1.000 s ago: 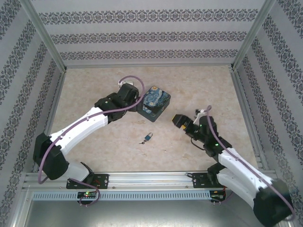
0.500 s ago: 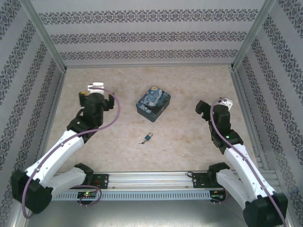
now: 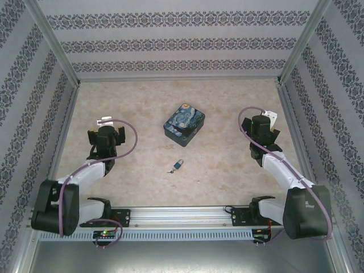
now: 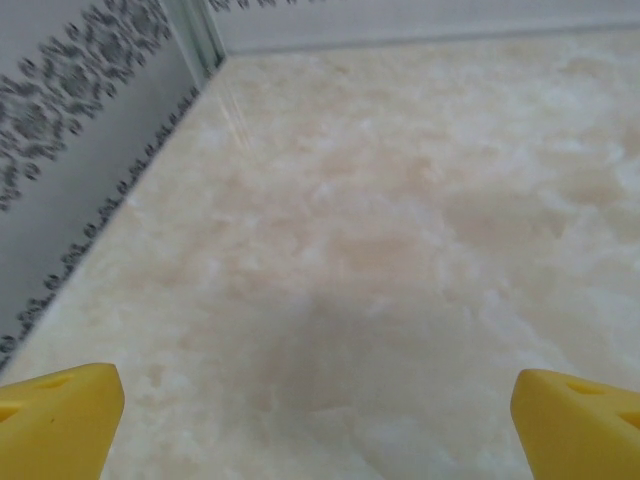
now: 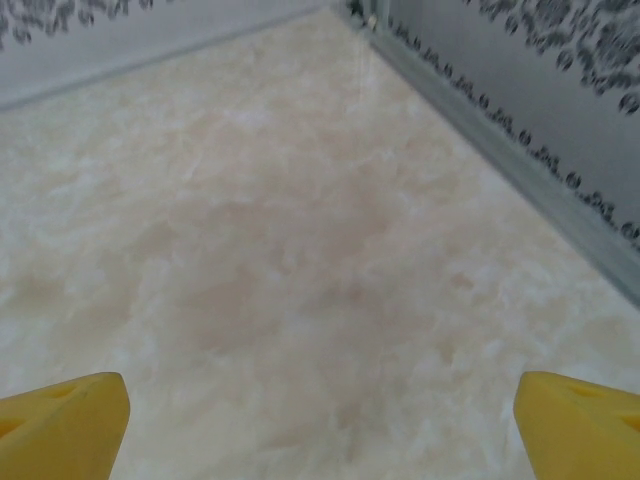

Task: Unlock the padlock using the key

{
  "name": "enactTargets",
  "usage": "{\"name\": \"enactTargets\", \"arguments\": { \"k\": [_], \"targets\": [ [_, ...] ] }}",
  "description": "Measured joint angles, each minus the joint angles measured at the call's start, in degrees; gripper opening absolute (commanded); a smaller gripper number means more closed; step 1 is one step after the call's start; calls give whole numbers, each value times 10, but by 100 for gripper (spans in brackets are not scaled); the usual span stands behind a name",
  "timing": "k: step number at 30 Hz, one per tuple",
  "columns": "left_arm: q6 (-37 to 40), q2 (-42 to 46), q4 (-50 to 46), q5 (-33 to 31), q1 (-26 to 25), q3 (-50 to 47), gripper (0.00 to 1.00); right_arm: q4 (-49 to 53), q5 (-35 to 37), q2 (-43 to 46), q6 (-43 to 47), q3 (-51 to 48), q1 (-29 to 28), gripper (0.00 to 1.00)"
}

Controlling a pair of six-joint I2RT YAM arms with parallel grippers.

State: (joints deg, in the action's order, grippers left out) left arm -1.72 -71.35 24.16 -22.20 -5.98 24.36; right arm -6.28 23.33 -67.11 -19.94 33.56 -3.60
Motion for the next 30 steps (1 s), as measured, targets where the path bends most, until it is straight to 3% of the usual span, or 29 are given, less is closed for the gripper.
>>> {"name": "enactTargets", "arguments": {
  "k": [9, 15, 19, 30],
  "targets": [
    [0, -133, 160, 25, 2, -12, 100, -143, 5, -86, 94, -30, 19, 98],
    [1, -167, 214, 84, 23, -14, 100, -247, -69, -137, 135, -70, 19, 98],
    [1, -180, 221, 117, 35, -15, 99, -369, -127, -185, 162, -111, 18, 98],
    [0, -180, 224, 151, 43, -15, 99, -424, -216, -196, 173, -123, 39, 98]
  ]
}}
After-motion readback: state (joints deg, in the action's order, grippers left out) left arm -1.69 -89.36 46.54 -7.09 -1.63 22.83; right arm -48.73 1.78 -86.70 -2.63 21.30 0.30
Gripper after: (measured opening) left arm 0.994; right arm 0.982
